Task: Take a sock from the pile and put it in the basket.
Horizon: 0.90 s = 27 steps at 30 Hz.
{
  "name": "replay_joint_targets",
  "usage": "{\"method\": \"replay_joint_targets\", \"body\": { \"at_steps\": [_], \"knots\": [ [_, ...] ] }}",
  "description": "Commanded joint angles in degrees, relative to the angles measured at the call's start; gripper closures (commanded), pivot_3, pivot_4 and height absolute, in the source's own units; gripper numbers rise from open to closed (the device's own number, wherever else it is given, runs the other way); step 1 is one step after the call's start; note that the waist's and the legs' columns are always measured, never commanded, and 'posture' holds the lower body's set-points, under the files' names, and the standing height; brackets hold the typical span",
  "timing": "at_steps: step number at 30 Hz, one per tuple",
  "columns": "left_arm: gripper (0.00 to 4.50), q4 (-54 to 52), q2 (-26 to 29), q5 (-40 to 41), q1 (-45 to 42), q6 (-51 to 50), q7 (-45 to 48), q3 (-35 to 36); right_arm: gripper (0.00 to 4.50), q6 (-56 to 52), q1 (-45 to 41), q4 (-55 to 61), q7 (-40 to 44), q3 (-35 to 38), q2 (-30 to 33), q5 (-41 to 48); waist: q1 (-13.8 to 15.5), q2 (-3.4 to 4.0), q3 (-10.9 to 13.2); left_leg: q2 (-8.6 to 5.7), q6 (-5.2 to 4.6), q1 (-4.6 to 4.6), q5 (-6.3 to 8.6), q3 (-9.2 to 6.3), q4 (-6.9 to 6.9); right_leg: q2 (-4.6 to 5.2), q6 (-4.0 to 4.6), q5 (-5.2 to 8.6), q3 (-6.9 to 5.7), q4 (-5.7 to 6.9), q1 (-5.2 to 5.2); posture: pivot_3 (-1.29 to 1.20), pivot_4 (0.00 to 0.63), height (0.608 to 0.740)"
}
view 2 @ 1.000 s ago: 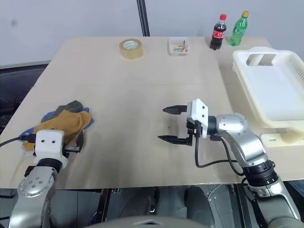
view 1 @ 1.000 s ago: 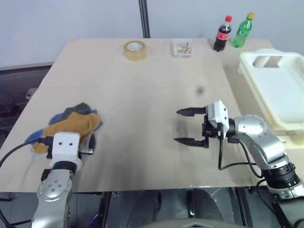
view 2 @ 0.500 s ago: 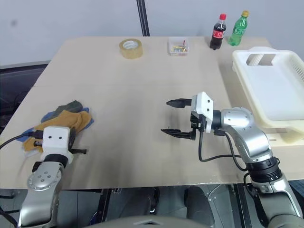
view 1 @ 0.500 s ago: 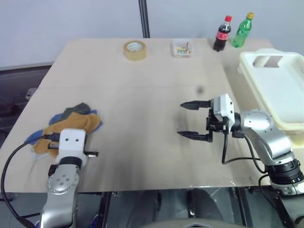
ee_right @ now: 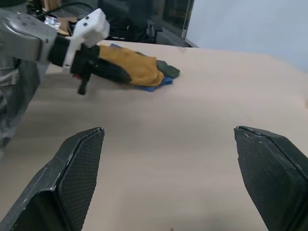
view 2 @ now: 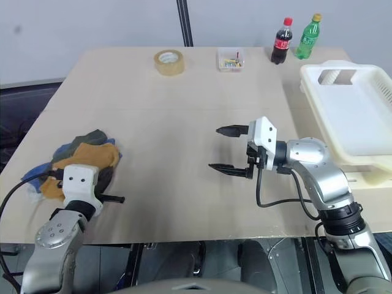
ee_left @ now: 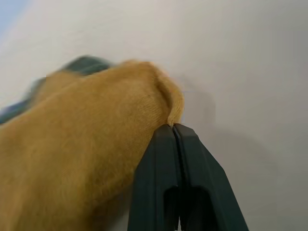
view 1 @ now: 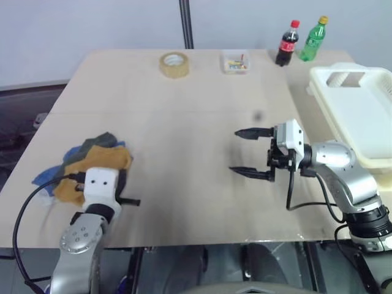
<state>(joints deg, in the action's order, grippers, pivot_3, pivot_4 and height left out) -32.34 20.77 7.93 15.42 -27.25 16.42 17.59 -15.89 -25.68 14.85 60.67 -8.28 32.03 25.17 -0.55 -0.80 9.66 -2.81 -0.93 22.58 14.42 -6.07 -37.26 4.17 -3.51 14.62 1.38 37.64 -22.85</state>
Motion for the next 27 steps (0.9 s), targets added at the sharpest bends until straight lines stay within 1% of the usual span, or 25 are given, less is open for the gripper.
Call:
{"method": "replay_joint_targets", "body": {
  "at_steps": [1,4,9,11,13,17,18,21,23,26,27],
  "knots": [
    [4.48,-5.0,1.2,3.7,0.1,-1.9,3.7,-2.2,0.00,0.0,0.5,2.8,-0.8,2.1,1.0,0.5,0.0,0.00,0.0,0.00,0.00,0.00,0.00,0.00,0.00,0.00,0.00,0.00,0.00,0.01,0.00,0.00,0.150,0.740],
    [4.48,-5.7,1.1,5.0,-2.0,-4.8,4.6,-6.5,0.00,-0.5,1.4,3.9,-1.5,3.1,2.0,0.7,0.2,0.01,0.0,-0.04,0.00,0.01,0.00,-0.01,0.00,-0.04,0.00,0.00,-0.03,0.01,0.01,0.00,0.150,0.740],
    [4.48,-2.8,-0.1,5.9,-9.3,-7.1,6.5,-16.2,0.00,-2.5,3.5,6.6,-3.0,5.4,4.4,1.4,0.5,0.02,0.0,-0.05,0.00,0.01,-0.01,-0.03,-0.03,-0.07,-0.01,0.00,-0.05,0.02,0.02,0.00,0.150,0.740],
    [4.48,1.3,-1.6,5.7,-14.0,-8.3,7.1,-20.7,0.00,-3.8,5.2,8.3,-3.7,7.0,5.8,2.0,0.9,0.03,0.0,-0.05,0.00,0.02,-0.01,-0.03,-0.03,-0.08,-0.01,-0.01,-0.06,0.02,0.02,0.00,0.150,0.740],
    [4.48,4.3,-2.6,6.3,-17.2,-9.4,7.7,-22.4,0.00,-4.8,6.1,9.5,-4.2,7.8,6.6,2.4,1.0,0.03,0.0,-0.06,0.00,0.02,-0.01,-0.03,-0.04,-0.11,-0.01,0.00,-0.07,0.03,0.02,0.00,0.150,0.740],
    [4.48,15.4,-4.4,6.9,-27.8,-6.3,15.5,-29.2,0.00,-11.0,8.8,12.5,-6.3,10.1,8.9,5.3,1.3,0.04,0.0,-0.06,0.00,0.03,-0.02,-0.03,-0.07,-0.13,-0.02,0.00,-0.09,0.07,0.02,0.00,0.150,0.740],
    [4.48,16.8,-4.6,7.2,-29.0,-5.8,16.9,-30.2,0.00,-12.7,8.9,12.9,-7.0,10.1,9.3,5.8,1.3,0.04,0.0,-0.07,0.00,0.04,-0.02,-0.04,-0.08,-0.13,-0.02,-0.01,-0.10,0.07,0.02,0.00,0.150,0.740],
    [4.48,19.7,-4.8,8.5,-31.6,-6.1,20.6,-31.4,0.00,-16.9,9.0,15.0,-10.8,9.7,11.2,3.6,1.1,0.04,0.0,-0.08,0.00,0.05,-0.02,0.04,-0.10,-0.13,-0.03,0.00,-0.02,0.04,0.01,0.00,0.150,0.740],
    [4.48,19.2,-4.0,11.7,-31.7,-7.7,23.3,-29.8,0.00,-18.8,8.8,15.8,-11.6,8.9,11.3,4.3,0.9,0.04,0.0,-0.06,0.03,0.05,-0.04,0.03,-0.09,-0.14,-0.03,0.00,-0.02,0.03,0.01,0.00,0.150,0.740],
    [3.86,14.2,-0.8,13.5,-28.9,-7.5,24.6,-26.9,0.00,-20.8,8.0,15.7,-12.9,6.6,9.9,4.2,0.4,0.04,0.0,-0.01,0.08,0.12,-0.07,0.03,-0.07,-0.16,-0.03,0.01,-0.01,0.05,-0.10,0.00,0.150,0.740],
    [3.48,12.3,-0.4,14.0,-27.8,-7.3,23.7,-25.3,0.00,-21.4,7.5,15.4,-13.4,5.4,9.2,3.8,0.0,0.05,0.0,0.01,0.07,0.16,-0.06,0.03,-0.07,-0.16,-0.02,0.01,0.01,0.04,-0.14,0.00,0.150,0.740]
  ]
}}
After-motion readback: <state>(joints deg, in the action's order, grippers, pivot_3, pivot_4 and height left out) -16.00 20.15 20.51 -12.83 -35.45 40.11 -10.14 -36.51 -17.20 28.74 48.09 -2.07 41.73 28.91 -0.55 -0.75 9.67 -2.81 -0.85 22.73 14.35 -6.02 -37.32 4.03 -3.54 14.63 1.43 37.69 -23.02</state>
